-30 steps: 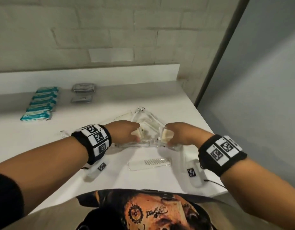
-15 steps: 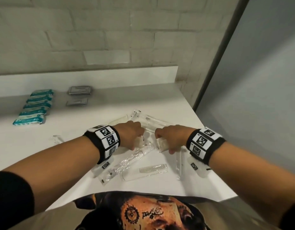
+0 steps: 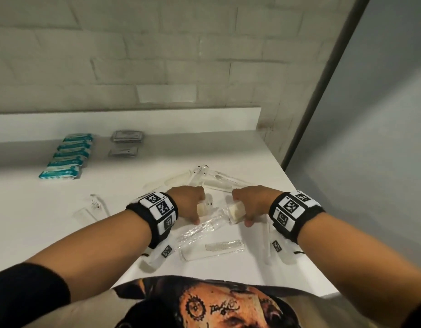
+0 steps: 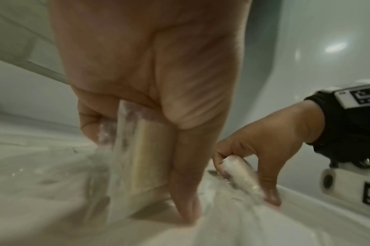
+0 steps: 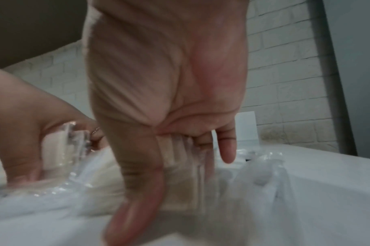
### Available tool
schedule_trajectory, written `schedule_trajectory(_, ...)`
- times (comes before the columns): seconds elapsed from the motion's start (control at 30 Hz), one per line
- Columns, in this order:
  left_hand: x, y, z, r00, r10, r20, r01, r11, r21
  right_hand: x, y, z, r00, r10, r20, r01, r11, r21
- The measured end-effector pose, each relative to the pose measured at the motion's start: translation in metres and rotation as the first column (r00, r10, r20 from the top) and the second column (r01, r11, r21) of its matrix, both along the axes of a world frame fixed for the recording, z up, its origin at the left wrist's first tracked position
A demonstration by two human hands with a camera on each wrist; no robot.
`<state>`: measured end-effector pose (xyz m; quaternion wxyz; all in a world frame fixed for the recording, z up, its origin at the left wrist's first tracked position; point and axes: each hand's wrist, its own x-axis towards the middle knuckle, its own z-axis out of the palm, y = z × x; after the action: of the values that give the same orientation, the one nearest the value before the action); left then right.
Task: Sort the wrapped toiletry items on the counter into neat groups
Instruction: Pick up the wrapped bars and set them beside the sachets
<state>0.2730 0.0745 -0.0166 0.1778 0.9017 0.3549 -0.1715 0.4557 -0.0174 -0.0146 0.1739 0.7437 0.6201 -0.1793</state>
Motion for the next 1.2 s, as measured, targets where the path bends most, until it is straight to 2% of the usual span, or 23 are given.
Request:
schedule_trajectory(0.07,-0.006,0.000,0.004,0.990,0.079,0.113,-0.083,0.996,0.027,0.001,0.002,0.013,0.997,-0.059,-0.058,0.064,0.994,0.092)
schedule_trajectory(0.1,-0.009,0.000,0.008,0.962,0.150,0.226,-0.158,0.987,0.015,0.001,0.004,0.023,0.984,-0.118,-0.137,0.141,0.975,0.172)
schedule_trajectory(0.13,-0.012,0.002,0.011,0.894,0.252,0.372,-0.248,0.967,-0.061,0.000,0.007,0.035,0.951,-0.170,-0.259,0.237,0.937,0.257)
schedule_trajectory(0.17,-0.015,0.004,0.014,0.767,0.379,0.518,-0.313,0.926,-0.213,-0.002,0.010,0.047,0.893,-0.194,-0.406,0.342,0.879,0.331)
schedule_trajectory(0.2,-0.020,0.006,0.019,0.587,0.528,0.614,-0.326,0.848,-0.419,-0.008,0.014,0.059,0.814,-0.183,-0.551,0.440,0.813,0.380)
schedule_trajectory(0.23,-0.022,0.006,0.024,0.410,0.671,0.618,-0.252,0.734,-0.630,-0.017,0.017,0.069,0.720,-0.150,-0.678,0.527,0.753,0.394)
schedule_trajectory(0.27,-0.025,0.004,0.030,0.283,0.777,0.562,-0.115,0.610,-0.784,-0.027,0.019,0.075,0.629,-0.109,-0.770,0.590,0.712,0.381)
schedule_trajectory(0.3,-0.029,0.003,0.036,0.206,0.850,0.485,0.033,0.490,-0.871,-0.039,0.023,0.081,0.549,-0.073,-0.832,0.628,0.693,0.353)
schedule_trajectory(0.33,-0.032,0.002,0.041,0.168,0.897,0.408,0.160,0.383,-0.910,-0.052,0.025,0.083,0.480,-0.047,-0.876,0.647,0.693,0.317)
schedule_trajectory(0.37,-0.036,0.000,0.047,0.154,0.916,0.370,0.246,0.327,-0.912,-0.065,0.029,0.084,0.435,-0.024,-0.900,0.646,0.704,0.293)
schedule_trajectory(0.4,-0.039,-0.002,0.051,0.151,0.916,0.371,0.285,0.319,-0.904,-0.076,0.032,0.083,0.411,-0.009,-0.912,0.635,0.721,0.279)
schedule_trajectory(0.47,-0.047,-0.005,0.054,0.116,0.917,0.381,0.306,0.332,-0.892,-0.096,0.036,0.081,0.412,0.004,-0.911,0.591,0.760,0.270)
schedule_trajectory(0.53,-0.059,-0.004,0.052,0.042,0.928,0.369,0.304,0.340,-0.890,-0.110,0.037,0.078,0.409,0.037,-0.912,0.550,0.787,0.279)
schedule_trajectory(0.6,-0.072,-0.002,0.050,0.004,0.929,0.371,0.294,0.353,-0.888,-0.119,0.037,0.078,0.380,0.084,-0.921,0.554,0.777,0.299)
schedule_trajectory(0.73,-0.101,-0.003,0.049,-0.009,0.918,0.395,0.321,0.377,-0.869,-0.133,0.042,0.081,0.281,0.135,-0.950,0.647,0.704,0.292)
schedule_trajectory(1.0,-0.144,0.001,0.050,-0.019,0.915,0.403,0.310,0.388,-0.868,-0.170,0.058,0.074,0.147,0.119,-0.982,0.592,0.785,0.184)
schedule_trajectory(1.2,-0.172,0.012,0.046,-0.073,0.888,0.454,0.203,0.459,-0.865,-0.194,0.069,0.067,0.125,0.127,-0.984,0.633,0.753,0.178)
